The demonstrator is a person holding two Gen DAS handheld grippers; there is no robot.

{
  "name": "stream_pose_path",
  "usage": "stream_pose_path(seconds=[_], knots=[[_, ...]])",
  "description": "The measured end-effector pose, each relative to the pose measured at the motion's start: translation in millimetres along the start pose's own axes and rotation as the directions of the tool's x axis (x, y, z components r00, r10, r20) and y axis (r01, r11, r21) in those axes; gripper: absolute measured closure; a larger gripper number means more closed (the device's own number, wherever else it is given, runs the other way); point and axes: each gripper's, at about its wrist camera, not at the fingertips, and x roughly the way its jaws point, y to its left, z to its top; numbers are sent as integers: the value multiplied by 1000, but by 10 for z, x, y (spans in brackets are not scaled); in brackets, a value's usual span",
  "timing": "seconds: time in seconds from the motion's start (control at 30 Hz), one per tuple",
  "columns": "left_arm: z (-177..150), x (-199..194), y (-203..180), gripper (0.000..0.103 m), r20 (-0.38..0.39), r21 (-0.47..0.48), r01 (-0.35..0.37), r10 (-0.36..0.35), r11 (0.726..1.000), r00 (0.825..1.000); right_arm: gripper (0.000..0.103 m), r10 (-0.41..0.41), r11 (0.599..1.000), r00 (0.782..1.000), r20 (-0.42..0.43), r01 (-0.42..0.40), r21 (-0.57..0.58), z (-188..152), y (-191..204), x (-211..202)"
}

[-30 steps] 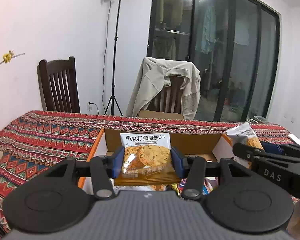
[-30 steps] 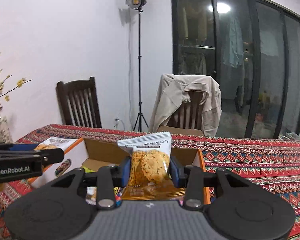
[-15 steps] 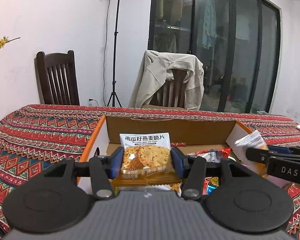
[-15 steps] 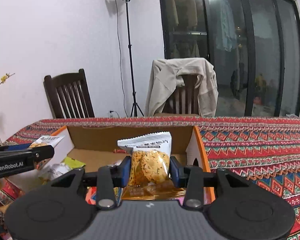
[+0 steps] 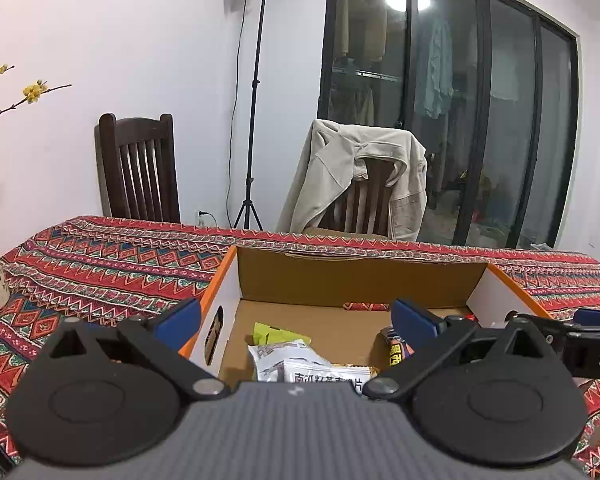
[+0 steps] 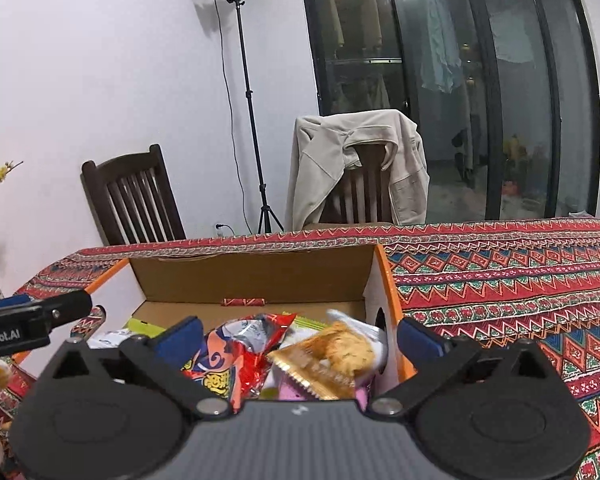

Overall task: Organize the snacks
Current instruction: 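Move both open tools back over the snack pile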

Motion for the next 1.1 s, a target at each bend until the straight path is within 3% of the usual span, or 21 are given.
stream_pose_path(seconds=[0.37, 0.53, 1.1], knots=[[170, -342, 1, 0, 4, -17, -11, 11, 1000, 1000, 0, -20, 1000, 999, 28, 20, -22, 146, 93, -323], [240, -407, 44, 0, -14, -22, -15, 15, 1000, 1000, 0, 14, 1000, 1000, 11, -14, -16, 206, 123, -509], [-162, -839, 443, 0, -117, 10, -25, 26, 1000, 993, 0, 46, 993, 998, -50, -52, -108, -99, 311, -929]])
